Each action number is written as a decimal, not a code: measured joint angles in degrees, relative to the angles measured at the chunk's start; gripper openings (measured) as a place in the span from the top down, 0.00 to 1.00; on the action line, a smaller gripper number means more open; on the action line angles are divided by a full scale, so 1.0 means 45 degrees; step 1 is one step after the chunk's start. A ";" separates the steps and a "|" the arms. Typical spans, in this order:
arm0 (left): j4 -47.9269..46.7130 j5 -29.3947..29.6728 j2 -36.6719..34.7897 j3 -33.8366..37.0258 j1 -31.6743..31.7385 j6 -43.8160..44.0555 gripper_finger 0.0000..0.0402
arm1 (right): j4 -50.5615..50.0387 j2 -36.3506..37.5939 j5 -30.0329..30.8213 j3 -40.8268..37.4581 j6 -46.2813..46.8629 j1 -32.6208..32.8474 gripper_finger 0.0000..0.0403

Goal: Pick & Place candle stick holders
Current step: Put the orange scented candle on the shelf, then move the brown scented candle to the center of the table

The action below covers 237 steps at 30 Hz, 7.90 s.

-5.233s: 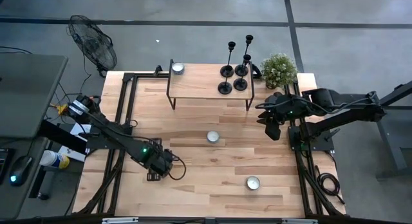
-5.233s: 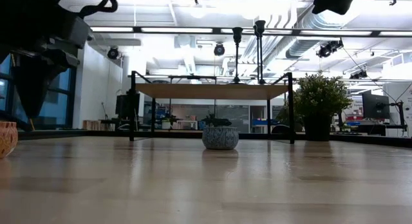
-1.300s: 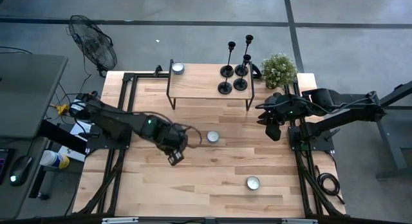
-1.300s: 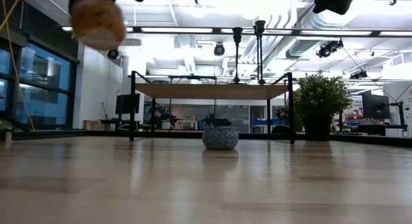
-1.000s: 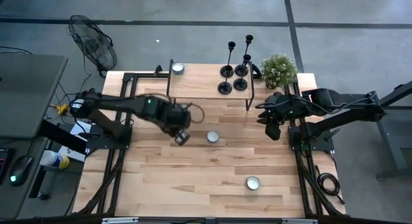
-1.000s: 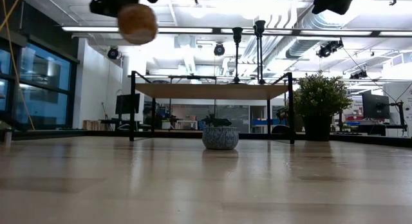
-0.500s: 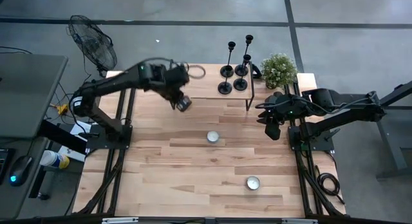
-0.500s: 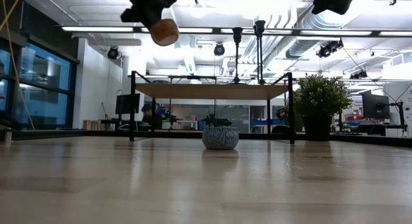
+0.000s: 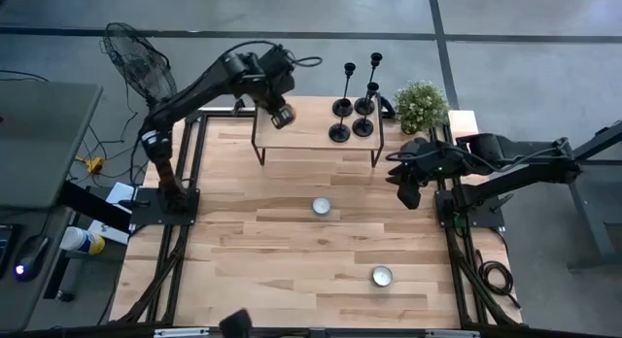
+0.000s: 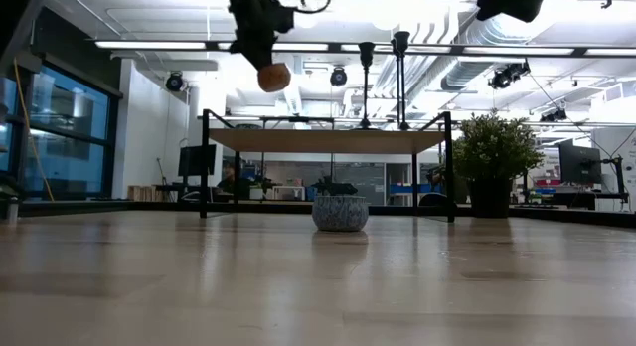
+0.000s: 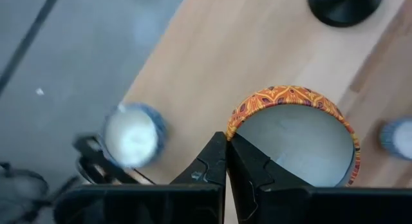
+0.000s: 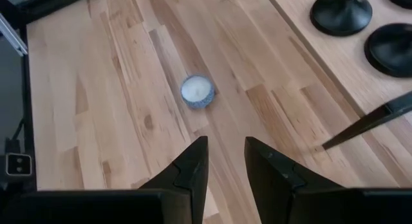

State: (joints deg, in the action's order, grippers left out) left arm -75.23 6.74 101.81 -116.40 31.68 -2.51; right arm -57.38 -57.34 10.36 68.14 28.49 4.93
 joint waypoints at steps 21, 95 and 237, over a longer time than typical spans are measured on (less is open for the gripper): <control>0.0961 0.2574 0.2923 -0.1132 0.0463 -0.2195 1.00 | 0.1191 0.0000 0.0892 0.0000 -0.0005 -0.0010 0.77; 0.0356 0.3012 0.3320 -0.1113 0.0796 0.2528 1.00 | 0.1960 0.0000 0.1624 0.0000 0.0228 -0.0014 0.77; -0.2737 0.3430 0.0446 -0.1114 -0.2676 0.3915 0.80 | 0.0285 0.0002 -0.1277 -0.1082 0.1704 0.2323 0.77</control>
State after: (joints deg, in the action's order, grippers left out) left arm -87.54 22.18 103.81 -121.41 19.64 15.11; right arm -56.09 -57.33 4.61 63.27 36.16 15.38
